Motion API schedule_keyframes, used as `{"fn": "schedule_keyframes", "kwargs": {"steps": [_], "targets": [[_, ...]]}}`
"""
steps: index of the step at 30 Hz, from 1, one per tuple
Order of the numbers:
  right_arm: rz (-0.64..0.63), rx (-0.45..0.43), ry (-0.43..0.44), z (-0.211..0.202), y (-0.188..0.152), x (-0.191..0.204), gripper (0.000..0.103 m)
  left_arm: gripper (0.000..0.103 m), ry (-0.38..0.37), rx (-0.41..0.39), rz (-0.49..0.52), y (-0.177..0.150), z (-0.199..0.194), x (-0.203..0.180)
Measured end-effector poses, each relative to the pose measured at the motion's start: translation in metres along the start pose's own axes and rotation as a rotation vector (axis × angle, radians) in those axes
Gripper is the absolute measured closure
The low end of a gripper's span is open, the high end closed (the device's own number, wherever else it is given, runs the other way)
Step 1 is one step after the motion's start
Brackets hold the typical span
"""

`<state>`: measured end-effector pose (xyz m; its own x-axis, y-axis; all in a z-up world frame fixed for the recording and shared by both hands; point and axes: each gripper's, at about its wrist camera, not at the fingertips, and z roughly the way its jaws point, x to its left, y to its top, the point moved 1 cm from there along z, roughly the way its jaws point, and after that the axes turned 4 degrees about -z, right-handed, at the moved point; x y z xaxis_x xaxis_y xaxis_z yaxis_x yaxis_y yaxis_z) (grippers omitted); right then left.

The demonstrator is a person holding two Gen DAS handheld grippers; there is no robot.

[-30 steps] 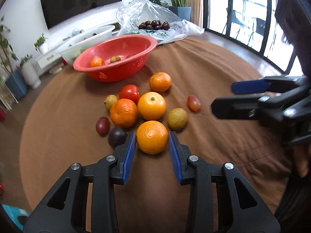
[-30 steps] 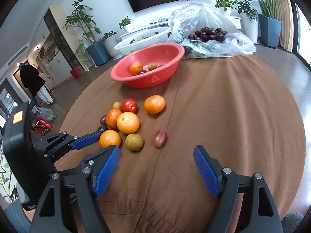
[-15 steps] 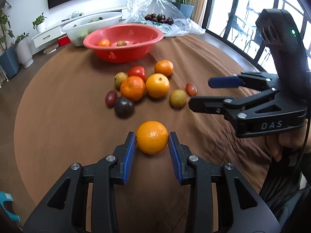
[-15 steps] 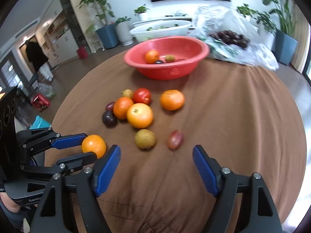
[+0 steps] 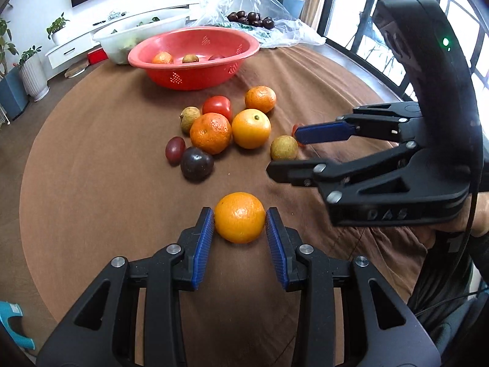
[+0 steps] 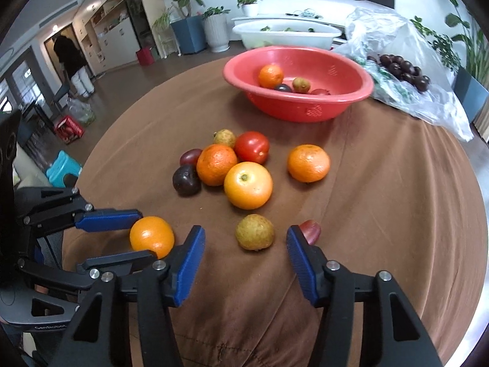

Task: Organize fruits
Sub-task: 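Grasp the small yellow-green fruit with the right tool while the left tool holds the orange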

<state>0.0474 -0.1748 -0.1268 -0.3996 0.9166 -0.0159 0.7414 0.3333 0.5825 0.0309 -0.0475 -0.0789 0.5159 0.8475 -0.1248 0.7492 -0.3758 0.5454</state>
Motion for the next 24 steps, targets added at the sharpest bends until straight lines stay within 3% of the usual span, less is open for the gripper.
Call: {"fn": "schedule_keyframes", "kwargs": {"steps": [6,12,24], "targets": [[-0.084,0.051,-0.048,0.009,0.005,0.009,0.054,0.068,-0.011,0.003,-0.003,0.005,0.005,0.002],[-0.086,0.062,-0.072,0.006,0.004,0.005,0.070,0.069,-0.013,0.003,0.019,0.007,0.008,0.000],[-0.019,0.010,-0.018,-0.007,0.003,0.000,0.072,0.069,-0.014,0.016,0.042,0.010,0.011,-0.001]]}}
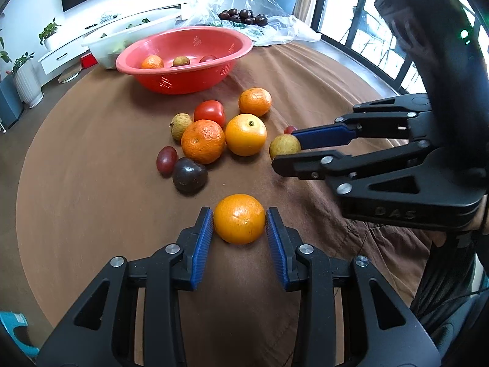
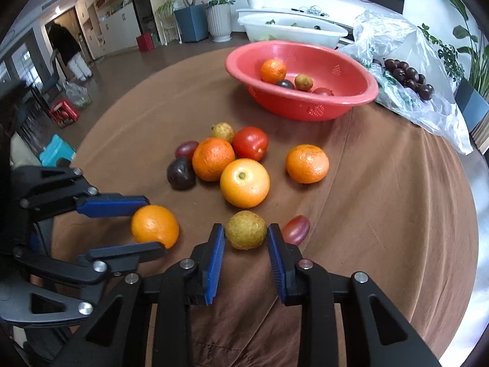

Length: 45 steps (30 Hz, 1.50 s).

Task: Organize fruits
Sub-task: 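Grasp the small yellow-green fruit with the right tool while the left tool holds the orange, then carry orange and yellow-green fruit into the red basin and open both tools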

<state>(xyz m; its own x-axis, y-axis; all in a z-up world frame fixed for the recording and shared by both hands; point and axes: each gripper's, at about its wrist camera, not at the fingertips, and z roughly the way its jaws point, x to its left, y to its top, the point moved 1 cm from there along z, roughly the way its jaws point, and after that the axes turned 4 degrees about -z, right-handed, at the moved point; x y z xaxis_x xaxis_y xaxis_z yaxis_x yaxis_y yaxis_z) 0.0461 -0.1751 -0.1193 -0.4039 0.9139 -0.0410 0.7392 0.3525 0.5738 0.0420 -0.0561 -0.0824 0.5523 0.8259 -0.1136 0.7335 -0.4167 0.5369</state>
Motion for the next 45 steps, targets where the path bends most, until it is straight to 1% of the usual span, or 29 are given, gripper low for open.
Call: {"fn": "schedule_keyframes", "kwargs": {"steps": [4,18,24,27,30,35,38,42,45], "targets": [[0.014,-0.017,0.009,-0.006,0.001,0.000,0.072,0.068,-0.012,0.018,0.008,0.005,0.004,0.001],[0.054,-0.053,0.029,-0.018,-0.001,-0.007,0.072,0.068,-0.015,-0.007,-0.002,0.005,0.009,0.000],[0.093,-0.073,0.047,-0.024,-0.001,-0.014,0.072,0.069,-0.023,-0.024,-0.033,0.002,0.002,0.007],[0.131,-0.086,0.064,-0.027,-0.001,-0.023,0.072,0.069,-0.038,-0.043,-0.061,0.004,-0.004,0.014],[0.175,-0.101,0.060,-0.031,0.000,-0.038,0.072,0.069,-0.044,-0.074,-0.086,0.009,-0.015,0.023],[0.280,-0.129,0.020,-0.043,0.004,-0.080,0.072,0.069,-0.047,-0.124,-0.126,0.031,-0.029,0.047],[0.328,-0.157,-0.010,-0.054,0.013,-0.103,0.072,0.069,-0.037,-0.166,-0.130,0.056,-0.038,0.061],[0.338,-0.203,-0.044,-0.067,0.038,-0.124,0.072,0.069,-0.022,-0.201,-0.130,0.093,-0.038,0.077],[0.315,-0.229,-0.053,-0.070,0.061,-0.127,0.072,0.069,-0.016,-0.216,-0.123,0.118,-0.034,0.084]]}}
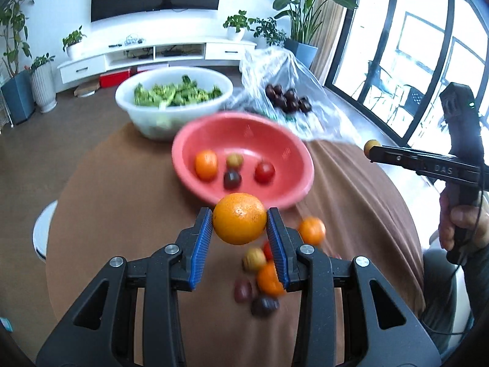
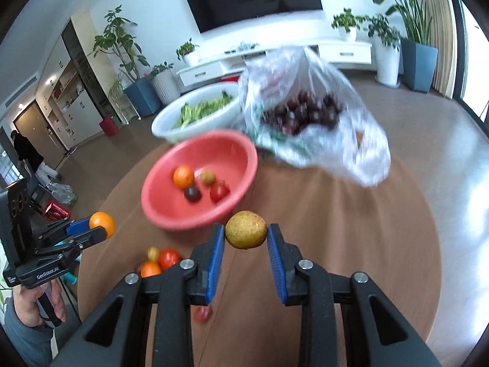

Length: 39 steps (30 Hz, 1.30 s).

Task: Organize fruits
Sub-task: 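Carry orange and yellow-green fruit into the red basin and open both tools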

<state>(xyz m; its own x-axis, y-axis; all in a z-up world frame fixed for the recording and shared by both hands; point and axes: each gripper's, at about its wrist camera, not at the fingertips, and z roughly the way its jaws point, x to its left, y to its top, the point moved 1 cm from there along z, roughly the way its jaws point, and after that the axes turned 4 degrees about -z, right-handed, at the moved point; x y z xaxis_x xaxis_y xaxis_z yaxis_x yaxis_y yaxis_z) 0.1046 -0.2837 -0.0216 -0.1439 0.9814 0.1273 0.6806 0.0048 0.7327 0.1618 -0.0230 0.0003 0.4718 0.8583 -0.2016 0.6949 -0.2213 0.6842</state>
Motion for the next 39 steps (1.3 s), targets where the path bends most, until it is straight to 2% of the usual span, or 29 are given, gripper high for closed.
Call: {"fn": "schedule_keyframes", "kwargs": {"steps": [5,10,22,33,39], "targets": [[-0.059,-0.016,0.022,0.020,0.037,0.017,0.072,0.069,0.001,-0.011,0.050,0.036,0.019,-0.006],[-0.106,0.041,0.039,0.062,0.052,0.034,0.072,0.069,0.008,0.033,0.069,0.047,0.055,-0.009],[-0.168,0.169,0.017,0.124,0.038,0.052,0.071,0.068,0.009,0.097,0.063,0.038,0.113,0.001],[-0.198,0.215,-0.023,0.147,0.029,0.052,0.071,0.068,0.014,0.124,0.086,0.034,0.127,-0.003],[-0.214,0.204,-0.040,0.147,0.029,0.053,0.071,0.068,0.023,0.124,0.094,0.034,0.128,-0.005]]}}
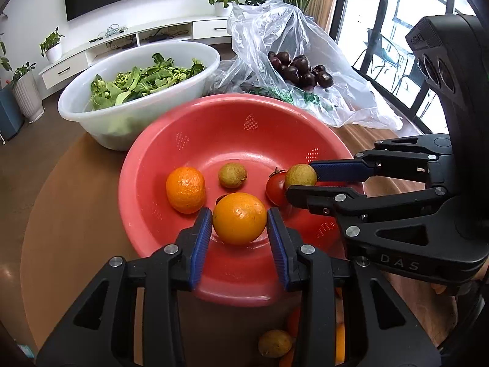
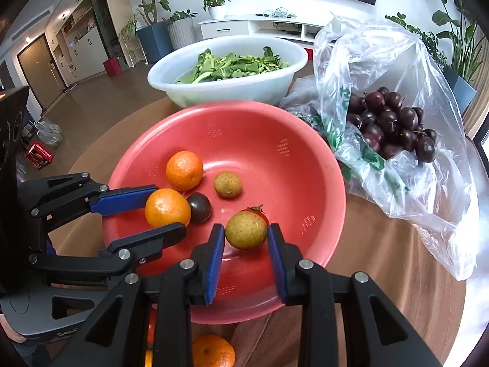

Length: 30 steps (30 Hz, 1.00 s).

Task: Organize fruits
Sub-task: 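Carry orange and yellow-green fruit into the red basin and open both tools, then move both open tools back to the fruit pile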

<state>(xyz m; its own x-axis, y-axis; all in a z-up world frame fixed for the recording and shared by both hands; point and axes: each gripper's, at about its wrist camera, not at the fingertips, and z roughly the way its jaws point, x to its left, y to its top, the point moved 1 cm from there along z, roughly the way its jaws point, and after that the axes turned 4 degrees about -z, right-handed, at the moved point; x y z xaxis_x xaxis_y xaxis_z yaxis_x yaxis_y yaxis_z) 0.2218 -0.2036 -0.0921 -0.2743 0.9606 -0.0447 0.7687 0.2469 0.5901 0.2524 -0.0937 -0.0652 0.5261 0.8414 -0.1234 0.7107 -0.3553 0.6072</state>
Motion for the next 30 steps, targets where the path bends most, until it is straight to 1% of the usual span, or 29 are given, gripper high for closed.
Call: {"fn": "schedule_keyframes", "kwargs": {"steps": [2,4,5,7,9,12,13,15,17,18,20,21,23,26,28,30], "targets": [[-0.004,0.000,-0.004,0.000,0.000,0.000,0.071,0.067,0.002,-0.001,0.004,0.000,0.000,0.000],[-0.006,-0.004,-0.005,-0.001,0.000,0.000,0.071,0.062,0.010,-0.007,0.000,0.000,-0.001,0.002],[-0.005,-0.005,-0.003,-0.001,0.000,0.000,0.071,0.056,0.016,-0.009,-0.005,0.000,-0.002,0.004],[-0.006,-0.006,-0.005,-0.002,0.000,0.000,0.071,0.053,0.001,-0.018,-0.017,0.000,-0.005,0.007],[-0.006,-0.007,-0.006,-0.003,0.000,-0.001,0.069,0.049,0.009,-0.025,-0.017,0.000,-0.007,0.008],[-0.007,-0.013,-0.008,-0.007,-0.001,-0.002,0.063,0.045,0.009,-0.037,-0.028,-0.001,-0.013,0.009],[-0.008,-0.015,-0.008,-0.008,-0.001,-0.002,0.059,0.043,0.009,-0.044,-0.032,-0.002,-0.017,0.009],[-0.004,-0.021,-0.002,-0.013,-0.001,-0.002,0.053,0.032,0.007,-0.066,-0.045,-0.003,-0.027,0.011],[-0.001,-0.033,-0.001,-0.022,-0.003,0.000,0.045,0.024,0.007,-0.095,-0.060,-0.005,-0.041,0.011],[-0.002,-0.040,-0.005,-0.026,-0.005,0.001,0.043,0.018,0.008,-0.108,-0.065,-0.007,-0.048,0.011],[-0.002,-0.061,-0.007,-0.040,-0.011,0.002,0.036,0.010,0.014,-0.132,-0.080,-0.012,-0.064,0.011],[0.003,-0.071,-0.002,-0.047,-0.015,0.002,0.035,0.007,0.013,-0.146,-0.090,-0.016,-0.073,0.011],[0.025,-0.097,0.023,-0.063,-0.028,0.003,0.032,0.004,0.013,-0.162,-0.101,-0.026,-0.086,0.010],[0.039,-0.133,0.069,-0.086,-0.053,0.009,0.031,0.003,0.009,-0.173,-0.104,-0.049,-0.105,0.007],[0.032,-0.148,0.086,-0.096,-0.072,0.017,0.030,0.003,0.009,-0.176,-0.111,-0.066,-0.116,0.004],[0.018,-0.141,0.117,-0.098,-0.087,0.027,0.030,0.003,-0.002,-0.179,-0.123,-0.087,-0.128,0.002]]}}
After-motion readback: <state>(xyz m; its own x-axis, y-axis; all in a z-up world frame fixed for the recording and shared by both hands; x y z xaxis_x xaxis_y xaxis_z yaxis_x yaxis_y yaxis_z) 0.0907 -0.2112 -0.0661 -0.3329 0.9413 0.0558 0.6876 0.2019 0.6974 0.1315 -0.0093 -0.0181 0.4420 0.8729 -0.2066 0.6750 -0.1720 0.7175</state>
